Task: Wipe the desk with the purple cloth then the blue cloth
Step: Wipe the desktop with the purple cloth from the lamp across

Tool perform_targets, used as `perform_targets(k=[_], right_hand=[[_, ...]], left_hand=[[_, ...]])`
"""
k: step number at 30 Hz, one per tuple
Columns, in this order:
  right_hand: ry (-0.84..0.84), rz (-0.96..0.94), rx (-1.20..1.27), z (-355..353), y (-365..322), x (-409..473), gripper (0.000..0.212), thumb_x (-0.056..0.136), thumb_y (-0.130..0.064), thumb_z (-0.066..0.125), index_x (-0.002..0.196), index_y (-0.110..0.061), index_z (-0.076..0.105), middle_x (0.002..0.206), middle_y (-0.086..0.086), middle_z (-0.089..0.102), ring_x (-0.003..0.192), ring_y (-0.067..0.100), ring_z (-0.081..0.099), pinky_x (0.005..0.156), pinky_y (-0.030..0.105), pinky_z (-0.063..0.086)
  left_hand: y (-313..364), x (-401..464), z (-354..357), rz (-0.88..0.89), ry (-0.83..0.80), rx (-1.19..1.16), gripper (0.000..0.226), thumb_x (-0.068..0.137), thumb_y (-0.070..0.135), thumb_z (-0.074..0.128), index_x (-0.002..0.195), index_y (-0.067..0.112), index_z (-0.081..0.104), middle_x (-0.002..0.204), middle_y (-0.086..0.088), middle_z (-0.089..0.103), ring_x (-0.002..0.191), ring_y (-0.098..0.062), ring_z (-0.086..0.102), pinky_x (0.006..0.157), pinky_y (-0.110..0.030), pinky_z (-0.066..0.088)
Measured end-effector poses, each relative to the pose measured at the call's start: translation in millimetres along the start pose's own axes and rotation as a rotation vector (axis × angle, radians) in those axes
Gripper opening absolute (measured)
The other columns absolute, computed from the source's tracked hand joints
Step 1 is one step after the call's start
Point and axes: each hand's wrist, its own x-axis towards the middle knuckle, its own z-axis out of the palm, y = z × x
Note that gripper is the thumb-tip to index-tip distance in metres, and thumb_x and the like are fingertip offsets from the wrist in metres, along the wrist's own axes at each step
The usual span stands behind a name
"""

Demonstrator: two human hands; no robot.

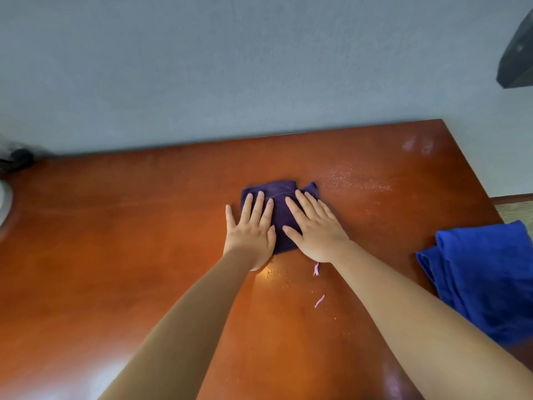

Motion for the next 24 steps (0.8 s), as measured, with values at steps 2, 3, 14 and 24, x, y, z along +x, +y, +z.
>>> perform_targets(k=[2, 3, 14, 24], right_hand=[[0.008, 0.001, 0.000, -3, 4, 9, 0.065, 0.100, -0.055, 0.017, 0.153, -0.026, -0.009, 0.161, 0.001, -0.015, 0.147, 0.017, -0.014, 0.118, 0.035, -0.009], [0.012, 0.003, 0.001, -4, 7, 15, 0.065, 0.100, -0.055, 0.017, 0.153, -0.026, -0.009, 0.161, 0.001, -0.015, 0.147, 0.017, -0.014, 0.118, 0.035, -0.009], [0.058, 0.089, 0.025, -32, 46, 108, 0.064, 0.100, -0.054, 0.016, 0.153, -0.027, -0.009, 0.161, 0.001, -0.016, 0.147, 0.016, -0.015, 0.119, 0.035, -0.008], [0.078, 0.130, 0.037, -47, 58, 151, 0.065, 0.100, -0.054, 0.018, 0.153, -0.026, -0.007, 0.161, 0.004, -0.014, 0.147, 0.017, -0.013, 0.120, 0.036, -0.007]], left_hand=[[-2, 10, -2, 0.008, 0.018, 0.000, 0.057, 0.101, 0.040, 0.006, 0.149, 0.021, -0.019, 0.158, -0.002, -0.024, 0.145, -0.022, -0.023, 0.116, -0.058, -0.006], [-3, 17, -3, 0.008, 0.029, -0.004, 0.057, 0.101, 0.040, 0.006, 0.149, 0.021, -0.019, 0.158, -0.002, -0.024, 0.145, -0.021, -0.022, 0.116, -0.058, -0.006], [-19, 128, -33, 0.050, 0.108, -0.026, 0.057, 0.101, 0.039, 0.007, 0.152, 0.023, -0.013, 0.160, 0.000, -0.018, 0.146, -0.019, -0.019, 0.116, -0.056, -0.008], [-27, 174, -47, 0.056, 0.128, -0.040, 0.056, 0.101, 0.039, 0.008, 0.153, 0.022, -0.009, 0.161, 0.000, -0.015, 0.147, -0.018, -0.016, 0.116, -0.057, -0.009]])
